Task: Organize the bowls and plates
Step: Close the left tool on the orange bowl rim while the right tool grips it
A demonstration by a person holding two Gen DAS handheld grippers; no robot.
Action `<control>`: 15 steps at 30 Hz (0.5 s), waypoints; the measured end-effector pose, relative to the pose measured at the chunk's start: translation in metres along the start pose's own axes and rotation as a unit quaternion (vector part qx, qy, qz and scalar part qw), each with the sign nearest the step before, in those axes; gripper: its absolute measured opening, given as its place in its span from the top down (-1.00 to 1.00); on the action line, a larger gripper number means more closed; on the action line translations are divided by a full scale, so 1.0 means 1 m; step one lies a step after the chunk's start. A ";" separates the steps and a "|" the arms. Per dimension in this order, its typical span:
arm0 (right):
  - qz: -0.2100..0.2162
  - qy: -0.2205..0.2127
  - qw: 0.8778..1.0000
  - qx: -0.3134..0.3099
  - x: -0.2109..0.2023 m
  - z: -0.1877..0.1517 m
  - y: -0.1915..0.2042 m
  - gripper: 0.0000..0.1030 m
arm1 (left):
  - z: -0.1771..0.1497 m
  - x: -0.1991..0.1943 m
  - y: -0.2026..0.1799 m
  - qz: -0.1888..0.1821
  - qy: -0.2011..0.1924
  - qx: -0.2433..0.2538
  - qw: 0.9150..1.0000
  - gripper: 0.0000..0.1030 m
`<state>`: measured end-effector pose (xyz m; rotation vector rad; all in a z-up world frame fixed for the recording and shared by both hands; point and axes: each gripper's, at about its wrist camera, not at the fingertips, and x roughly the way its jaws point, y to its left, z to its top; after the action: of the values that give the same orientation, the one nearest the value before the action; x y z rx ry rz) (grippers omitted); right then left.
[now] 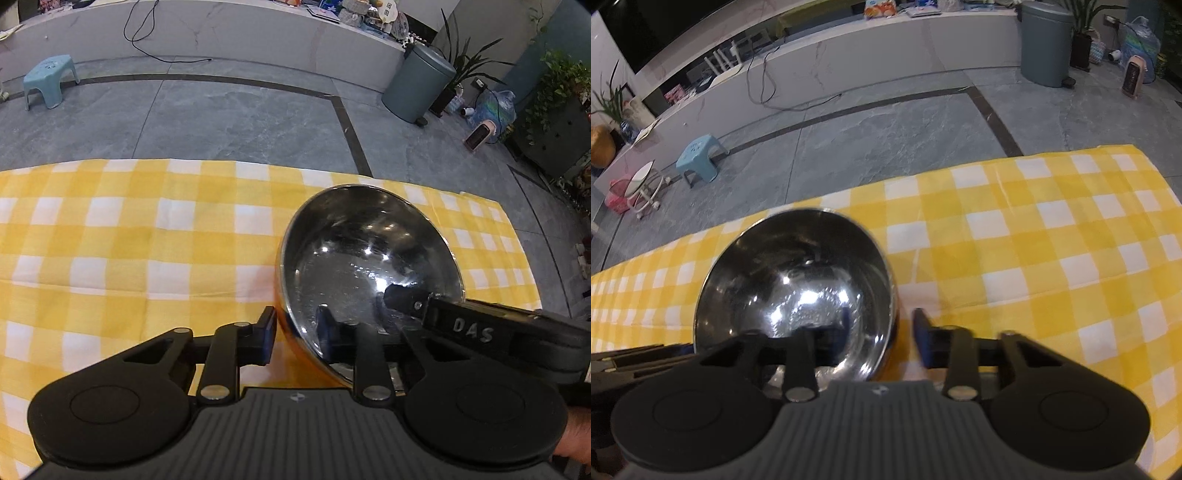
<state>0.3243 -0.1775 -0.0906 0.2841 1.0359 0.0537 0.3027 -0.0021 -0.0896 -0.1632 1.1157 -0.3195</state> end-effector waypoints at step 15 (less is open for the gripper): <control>-0.016 -0.011 0.999 -0.044 -0.018 -0.003 0.017 0.80 | -0.006 -0.020 -0.006 0.033 -0.002 0.000 0.999 0.57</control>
<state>0.3140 -0.1639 -0.0722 0.1880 1.0123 0.0660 0.2884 -0.0005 -0.0737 -0.1265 1.1149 -0.2611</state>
